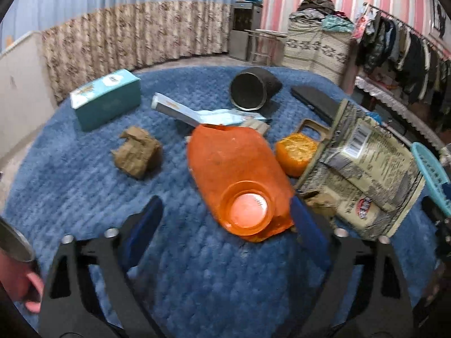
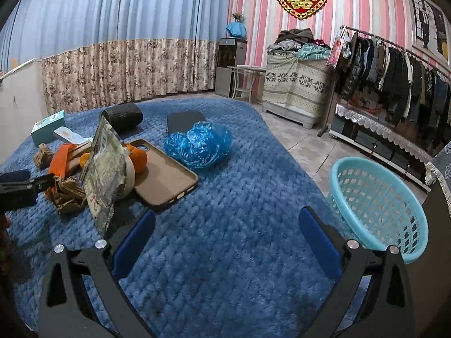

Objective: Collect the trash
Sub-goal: 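Grasp the orange bag with the left tool while the right grasps the snack wrapper, then carry both items to the blue basket and open both tools to drop them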

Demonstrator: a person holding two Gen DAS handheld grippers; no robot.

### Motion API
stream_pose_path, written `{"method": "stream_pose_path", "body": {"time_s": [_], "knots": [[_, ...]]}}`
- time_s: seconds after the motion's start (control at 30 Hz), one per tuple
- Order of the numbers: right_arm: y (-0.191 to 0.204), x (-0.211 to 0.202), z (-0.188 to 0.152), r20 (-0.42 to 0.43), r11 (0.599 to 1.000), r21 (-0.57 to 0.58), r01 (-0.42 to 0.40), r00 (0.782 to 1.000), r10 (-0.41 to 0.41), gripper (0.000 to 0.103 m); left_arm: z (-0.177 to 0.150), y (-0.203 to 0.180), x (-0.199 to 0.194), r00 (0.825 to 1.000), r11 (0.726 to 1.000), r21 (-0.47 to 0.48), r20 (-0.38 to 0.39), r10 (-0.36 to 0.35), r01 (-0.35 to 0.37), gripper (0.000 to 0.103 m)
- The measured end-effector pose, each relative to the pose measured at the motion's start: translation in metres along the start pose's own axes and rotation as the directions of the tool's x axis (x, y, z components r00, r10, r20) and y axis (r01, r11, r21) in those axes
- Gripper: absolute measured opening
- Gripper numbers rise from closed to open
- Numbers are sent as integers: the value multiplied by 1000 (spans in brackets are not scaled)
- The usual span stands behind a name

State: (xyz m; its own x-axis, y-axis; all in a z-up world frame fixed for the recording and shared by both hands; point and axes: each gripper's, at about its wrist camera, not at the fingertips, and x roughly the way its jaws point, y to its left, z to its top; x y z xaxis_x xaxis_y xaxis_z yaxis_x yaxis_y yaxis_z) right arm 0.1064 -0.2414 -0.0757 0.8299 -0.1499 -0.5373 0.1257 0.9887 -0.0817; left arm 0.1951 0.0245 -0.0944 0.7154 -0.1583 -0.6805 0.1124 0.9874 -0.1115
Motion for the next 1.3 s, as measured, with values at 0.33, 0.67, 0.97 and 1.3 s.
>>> {"method": "stream_pose_path", "body": {"time_s": [0.33, 0.67, 0.97, 1.3], "knots": [[7, -5, 0, 19, 999, -24, -23, 1000, 23, 99, -7, -8, -5, 999, 998, 49, -11, -49, 49, 40], [24, -11, 5, 16, 992, -50, -118, 993, 119, 99, -14, -3, -46, 994, 992, 111, 98, 55, -66, 40], [38, 42, 29, -115, 943, 48, -328, 936, 332, 59, -11, 17, -61, 988, 990, 96, 121, 91, -103, 40], [37, 20, 36, -20, 879, 53, -473, 880, 475, 3, 11, -6, -75, 982, 989, 116, 178, 69, -90, 40]]}}
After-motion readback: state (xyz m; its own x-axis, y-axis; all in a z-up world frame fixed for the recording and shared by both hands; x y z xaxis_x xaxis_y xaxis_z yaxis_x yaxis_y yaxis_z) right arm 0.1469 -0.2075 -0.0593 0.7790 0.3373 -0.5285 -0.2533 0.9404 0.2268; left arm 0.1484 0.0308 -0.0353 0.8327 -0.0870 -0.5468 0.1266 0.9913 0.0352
